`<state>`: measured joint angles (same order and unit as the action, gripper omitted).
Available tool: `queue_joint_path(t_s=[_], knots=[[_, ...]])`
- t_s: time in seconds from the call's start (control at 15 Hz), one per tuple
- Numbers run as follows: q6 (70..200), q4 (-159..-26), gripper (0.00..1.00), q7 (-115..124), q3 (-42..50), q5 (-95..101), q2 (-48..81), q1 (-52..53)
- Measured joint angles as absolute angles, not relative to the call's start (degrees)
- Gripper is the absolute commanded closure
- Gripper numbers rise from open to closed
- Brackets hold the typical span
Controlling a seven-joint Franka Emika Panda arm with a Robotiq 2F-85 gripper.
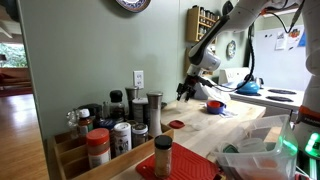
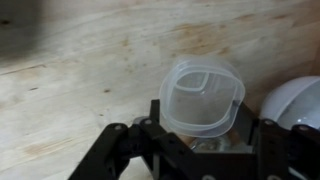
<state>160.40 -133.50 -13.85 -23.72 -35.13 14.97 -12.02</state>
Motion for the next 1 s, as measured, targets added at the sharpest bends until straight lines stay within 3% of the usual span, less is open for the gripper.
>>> queue_joint_path(t_s=[0.13, 0.4, 0.47, 0.67, 1.0], knots=[[158.5, -132.1, 0.53, -22.1, -28.5, -42.9, 16.3, -16.1], [151.7, -130.3, 0.53, -33.9, -25.3, -51.6, 19.3, -15.6], [149.9, -129.8, 0.07, -35.3, -24.0, -52.5, 19.5, -15.0], [146.8, -128.7, 0.00, -36.1, -19.2, -52.7, 19.8, -12.0], [146.7, -128.7, 0.00, -35.9, -13.3, -51.5, 19.5, -7.6]])
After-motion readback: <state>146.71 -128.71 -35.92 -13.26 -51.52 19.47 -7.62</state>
